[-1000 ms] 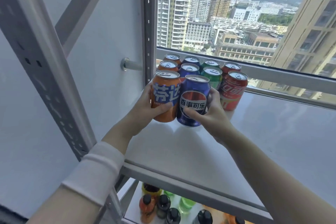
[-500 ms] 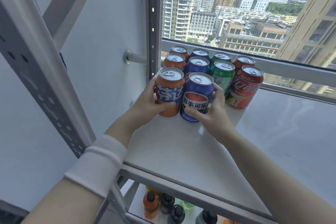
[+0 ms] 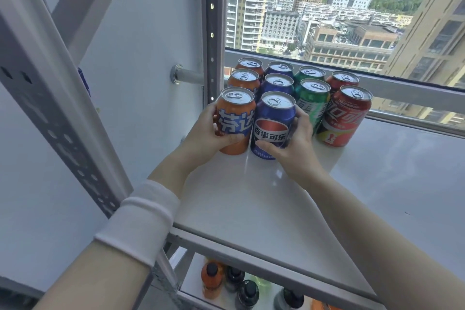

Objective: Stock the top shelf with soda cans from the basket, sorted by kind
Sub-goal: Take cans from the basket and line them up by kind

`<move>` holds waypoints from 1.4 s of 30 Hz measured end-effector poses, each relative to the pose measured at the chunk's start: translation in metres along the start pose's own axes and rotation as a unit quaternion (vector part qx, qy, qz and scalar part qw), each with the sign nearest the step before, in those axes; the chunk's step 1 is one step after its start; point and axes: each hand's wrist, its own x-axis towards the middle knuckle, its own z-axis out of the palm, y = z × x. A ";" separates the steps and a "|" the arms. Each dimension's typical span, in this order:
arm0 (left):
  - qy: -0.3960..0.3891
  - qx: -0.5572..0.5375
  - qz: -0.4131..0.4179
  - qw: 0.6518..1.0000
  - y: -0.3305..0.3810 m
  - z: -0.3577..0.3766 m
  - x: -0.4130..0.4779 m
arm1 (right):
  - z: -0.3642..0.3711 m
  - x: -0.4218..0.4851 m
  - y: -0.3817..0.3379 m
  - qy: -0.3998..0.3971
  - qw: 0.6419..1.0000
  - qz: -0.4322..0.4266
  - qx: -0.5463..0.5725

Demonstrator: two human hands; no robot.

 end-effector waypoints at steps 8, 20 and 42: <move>0.020 -0.003 -0.007 1.000 0.001 0.003 0.006 | 0.002 0.003 0.002 -0.004 0.999 0.002 0.032; -0.005 -0.015 -0.014 1.000 0.001 -0.001 0.012 | -0.001 0.010 0.005 -0.016 0.999 0.005 0.046; -0.014 -0.008 -0.011 1.000 -0.006 0.000 0.018 | 0.002 0.009 0.007 0.000 1.000 0.016 0.013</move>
